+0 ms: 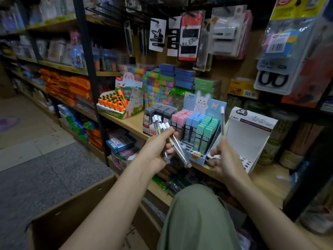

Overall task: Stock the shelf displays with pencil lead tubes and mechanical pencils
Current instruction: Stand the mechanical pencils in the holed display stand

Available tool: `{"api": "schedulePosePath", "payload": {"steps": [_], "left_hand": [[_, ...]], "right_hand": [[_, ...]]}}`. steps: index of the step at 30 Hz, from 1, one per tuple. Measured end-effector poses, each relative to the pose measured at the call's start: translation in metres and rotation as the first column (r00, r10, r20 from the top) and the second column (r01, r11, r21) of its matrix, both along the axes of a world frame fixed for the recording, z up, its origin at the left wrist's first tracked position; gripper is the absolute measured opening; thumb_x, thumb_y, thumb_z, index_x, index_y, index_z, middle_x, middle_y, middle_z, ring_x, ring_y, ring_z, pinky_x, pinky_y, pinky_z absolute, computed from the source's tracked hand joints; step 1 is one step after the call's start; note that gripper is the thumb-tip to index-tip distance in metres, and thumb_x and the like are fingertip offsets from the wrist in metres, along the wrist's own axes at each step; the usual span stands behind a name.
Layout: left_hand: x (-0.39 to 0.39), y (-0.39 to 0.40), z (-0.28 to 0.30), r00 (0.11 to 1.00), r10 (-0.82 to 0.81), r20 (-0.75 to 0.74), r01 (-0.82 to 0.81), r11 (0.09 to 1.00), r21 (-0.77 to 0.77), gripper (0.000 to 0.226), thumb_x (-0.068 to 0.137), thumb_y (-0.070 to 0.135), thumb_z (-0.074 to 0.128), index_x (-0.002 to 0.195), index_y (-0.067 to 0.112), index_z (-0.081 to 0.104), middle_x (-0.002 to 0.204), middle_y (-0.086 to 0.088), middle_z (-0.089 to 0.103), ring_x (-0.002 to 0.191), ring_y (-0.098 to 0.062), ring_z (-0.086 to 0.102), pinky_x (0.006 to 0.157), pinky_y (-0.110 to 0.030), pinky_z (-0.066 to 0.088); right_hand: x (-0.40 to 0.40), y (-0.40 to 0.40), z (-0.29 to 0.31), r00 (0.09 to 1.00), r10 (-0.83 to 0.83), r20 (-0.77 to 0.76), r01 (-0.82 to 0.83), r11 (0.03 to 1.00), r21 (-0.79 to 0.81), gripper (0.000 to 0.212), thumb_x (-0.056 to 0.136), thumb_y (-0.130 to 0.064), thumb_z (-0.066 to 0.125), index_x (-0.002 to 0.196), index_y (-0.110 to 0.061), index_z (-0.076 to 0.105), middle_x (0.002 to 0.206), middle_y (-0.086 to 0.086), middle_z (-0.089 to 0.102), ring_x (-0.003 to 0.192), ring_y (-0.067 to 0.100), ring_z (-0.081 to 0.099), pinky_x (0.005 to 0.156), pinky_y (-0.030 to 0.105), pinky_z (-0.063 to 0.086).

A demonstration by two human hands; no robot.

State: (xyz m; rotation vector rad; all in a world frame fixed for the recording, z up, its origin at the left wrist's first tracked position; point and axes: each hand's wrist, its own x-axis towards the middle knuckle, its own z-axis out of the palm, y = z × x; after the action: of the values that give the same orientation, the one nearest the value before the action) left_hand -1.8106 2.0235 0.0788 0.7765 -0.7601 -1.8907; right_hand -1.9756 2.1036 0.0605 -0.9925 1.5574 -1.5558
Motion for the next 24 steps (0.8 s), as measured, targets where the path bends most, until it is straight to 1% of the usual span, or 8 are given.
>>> {"api": "schedulePosePath", "payload": {"steps": [2,6,8,10,13,18,22,24], "left_hand": [[-0.002,-0.002,-0.001,1.0,0.02,0.009,-0.02,1.0,0.019,0.016,0.094,0.019,0.062,0.091,0.004,0.063,0.072,-0.003,0.059,0.039,-0.004,0.036,0.031,-0.016,0.029],[-0.015,-0.004,-0.007,0.999,0.029,0.02,-0.03,0.998,0.048,0.014,0.095,0.018,0.06,0.087,0.006,0.06,0.071,-0.003,0.061,0.039,-0.004,0.036,0.031,-0.016,0.029],[-0.02,-0.005,-0.011,0.999,0.031,0.031,-0.033,0.998,0.058,0.013,0.095,0.017,0.059,0.087,0.007,0.06,0.072,-0.002,0.061,0.039,-0.004,0.035,0.031,-0.016,0.028],[-0.024,-0.007,-0.015,0.998,0.037,0.057,-0.041,0.997,0.063,0.016,0.095,0.018,0.06,0.083,0.008,0.061,0.073,-0.002,0.059,0.04,-0.004,0.035,0.031,-0.015,0.027],[-0.023,-0.008,-0.017,0.995,0.068,0.075,-0.072,0.996,0.053,0.011,0.094,0.016,0.06,0.089,0.006,0.061,0.073,-0.003,0.063,0.04,-0.005,0.035,0.031,-0.015,0.028],[-0.03,-0.006,-0.016,0.99,0.087,0.109,-0.093,0.994,0.056,0.013,0.094,0.016,0.061,0.088,0.005,0.062,0.077,-0.005,0.065,0.042,-0.004,0.037,0.032,-0.015,0.028],[-0.054,0.006,-0.008,0.99,0.053,0.133,-0.063,0.996,0.071,0.02,0.095,0.018,0.06,0.08,0.005,0.063,0.064,-0.002,0.057,0.037,-0.004,0.036,0.031,-0.015,0.028],[-0.068,0.009,0.0,0.985,0.047,0.167,-0.053,0.998,0.033,0.026,0.095,0.021,0.06,0.076,0.005,0.064,0.056,0.001,0.048,0.036,-0.004,0.034,0.031,-0.016,0.027]], "right_hand": [[-0.021,-0.001,-0.003,0.989,-0.088,-0.117,0.085,0.996,-0.036,0.043,0.104,-0.045,0.025,0.088,-0.015,0.052,0.083,0.006,0.053,0.066,0.015,0.05,0.06,0.03,0.042],[-0.046,-0.014,-0.01,0.951,-0.199,-0.235,0.167,0.975,-0.15,0.026,0.107,-0.029,0.029,0.11,-0.018,0.053,0.099,0.0,0.065,0.091,0.012,0.061,0.076,0.031,0.047],[-0.048,-0.021,-0.017,0.876,-0.253,-0.411,0.196,0.965,-0.177,0.021,0.106,-0.028,0.03,0.109,-0.021,0.049,0.097,-0.001,0.062,0.086,0.013,0.059,0.067,0.031,0.044],[-0.049,-0.027,-0.029,0.778,-0.264,-0.569,0.221,0.964,-0.146,0.02,0.106,-0.029,0.029,0.104,-0.018,0.046,0.089,0.005,0.057,0.077,0.024,0.055,0.06,0.034,0.035],[-0.05,-0.03,-0.042,0.674,-0.255,-0.693,0.238,0.963,-0.123,0.023,0.105,-0.034,0.027,0.1,-0.019,0.043,0.086,0.006,0.055,0.071,0.026,0.051,0.057,0.037,0.031],[-0.056,-0.027,-0.042,0.678,-0.189,-0.71,0.106,0.981,-0.159,0.021,0.105,-0.036,0.026,0.097,-0.022,0.04,0.096,0.002,0.057,0.073,0.02,0.056,0.059,0.037,0.036],[-0.062,-0.026,-0.032,0.721,-0.259,-0.643,0.156,0.964,-0.214,0.02,0.105,-0.029,0.031,0.098,-0.021,0.047,0.094,0.004,0.059,0.08,0.024,0.057,0.065,0.035,0.038],[-0.064,-0.026,-0.023,0.816,-0.273,-0.51,0.163,0.955,-0.25,0.021,0.105,-0.025,0.034,0.097,-0.024,0.054,0.087,-0.004,0.059,0.078,0.016,0.056,0.067,0.033,0.041]]}}
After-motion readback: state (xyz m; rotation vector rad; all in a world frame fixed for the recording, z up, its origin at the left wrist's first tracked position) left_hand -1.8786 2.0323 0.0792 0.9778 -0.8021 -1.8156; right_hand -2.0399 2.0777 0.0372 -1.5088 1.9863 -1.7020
